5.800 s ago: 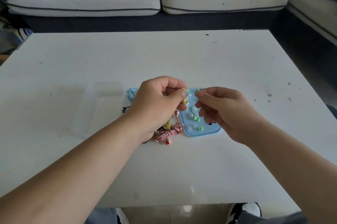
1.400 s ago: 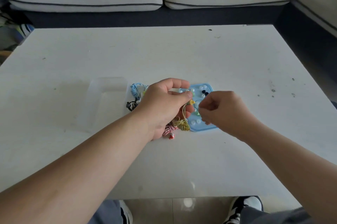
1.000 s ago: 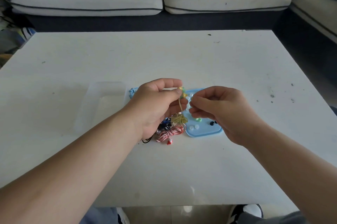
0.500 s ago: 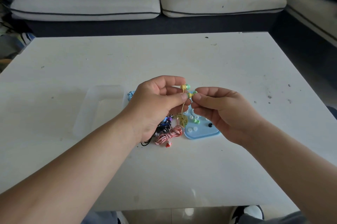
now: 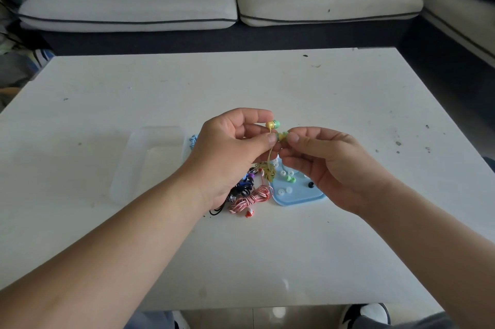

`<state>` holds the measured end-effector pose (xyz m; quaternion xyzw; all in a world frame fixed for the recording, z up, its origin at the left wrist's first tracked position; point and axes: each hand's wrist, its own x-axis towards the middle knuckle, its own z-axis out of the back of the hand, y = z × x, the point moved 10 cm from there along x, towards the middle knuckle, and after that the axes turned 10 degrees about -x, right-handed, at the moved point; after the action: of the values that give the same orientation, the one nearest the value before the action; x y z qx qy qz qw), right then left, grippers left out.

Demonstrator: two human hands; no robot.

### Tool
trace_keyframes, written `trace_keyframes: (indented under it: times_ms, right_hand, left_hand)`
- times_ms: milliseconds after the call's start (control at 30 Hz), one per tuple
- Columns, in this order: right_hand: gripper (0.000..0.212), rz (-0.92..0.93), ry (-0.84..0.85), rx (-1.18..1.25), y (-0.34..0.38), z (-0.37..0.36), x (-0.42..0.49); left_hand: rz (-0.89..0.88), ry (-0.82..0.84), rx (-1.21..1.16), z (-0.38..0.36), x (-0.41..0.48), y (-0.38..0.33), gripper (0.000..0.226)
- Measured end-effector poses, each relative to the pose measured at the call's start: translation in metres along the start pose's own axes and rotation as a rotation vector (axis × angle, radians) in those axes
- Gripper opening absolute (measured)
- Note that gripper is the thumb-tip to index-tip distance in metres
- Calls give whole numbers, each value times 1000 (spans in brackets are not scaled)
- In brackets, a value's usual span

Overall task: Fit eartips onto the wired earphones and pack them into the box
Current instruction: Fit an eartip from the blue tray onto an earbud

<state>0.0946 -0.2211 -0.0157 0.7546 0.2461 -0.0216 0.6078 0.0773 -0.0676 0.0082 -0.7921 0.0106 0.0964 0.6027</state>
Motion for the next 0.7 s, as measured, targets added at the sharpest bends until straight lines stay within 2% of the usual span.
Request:
trace_keyframes:
  times_ms: [267,400,700]
  right_hand:
    - [15,22,31,-10,0,-4,1]
    - [10,62,28,-63,3,-4,1]
    - [6,131,-116,-119,2,1,-1]
  left_hand:
    - [-27,-5,12,1,0,-2,30]
    - [-64,-20,62,2,0,-5,29]
    - [-94,-74,59,3,-2,-2,28]
